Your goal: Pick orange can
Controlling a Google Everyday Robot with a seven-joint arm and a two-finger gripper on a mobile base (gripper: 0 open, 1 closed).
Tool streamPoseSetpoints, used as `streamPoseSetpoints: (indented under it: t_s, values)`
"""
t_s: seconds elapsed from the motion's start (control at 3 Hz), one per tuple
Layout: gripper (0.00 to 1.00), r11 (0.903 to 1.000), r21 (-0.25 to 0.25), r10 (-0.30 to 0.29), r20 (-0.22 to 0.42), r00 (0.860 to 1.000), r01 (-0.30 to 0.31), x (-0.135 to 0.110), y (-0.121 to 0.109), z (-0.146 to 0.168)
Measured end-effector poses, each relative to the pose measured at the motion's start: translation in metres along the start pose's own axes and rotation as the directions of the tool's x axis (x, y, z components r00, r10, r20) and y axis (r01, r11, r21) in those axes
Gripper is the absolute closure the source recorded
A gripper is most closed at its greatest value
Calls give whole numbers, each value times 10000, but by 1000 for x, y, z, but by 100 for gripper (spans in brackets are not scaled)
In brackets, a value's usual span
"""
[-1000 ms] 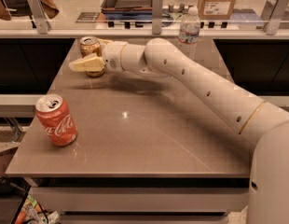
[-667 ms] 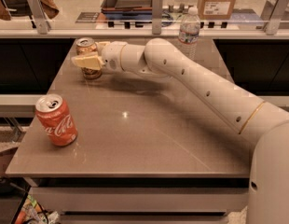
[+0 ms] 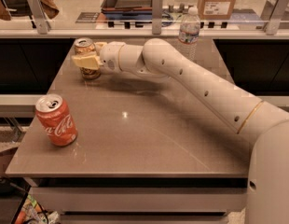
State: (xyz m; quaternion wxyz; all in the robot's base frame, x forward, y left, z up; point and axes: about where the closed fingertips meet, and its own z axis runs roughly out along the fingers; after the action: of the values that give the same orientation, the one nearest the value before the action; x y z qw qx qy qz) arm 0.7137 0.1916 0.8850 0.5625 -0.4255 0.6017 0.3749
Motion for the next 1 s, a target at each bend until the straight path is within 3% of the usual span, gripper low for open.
streamPoseSetpoints:
  t_s: [0.33, 1.0]
  values:
    - [100, 10000, -36, 0, 3, 10000, 0, 0, 2, 2]
    - [100, 9986, -506, -130, 185, 9997, 139, -17, 0, 0]
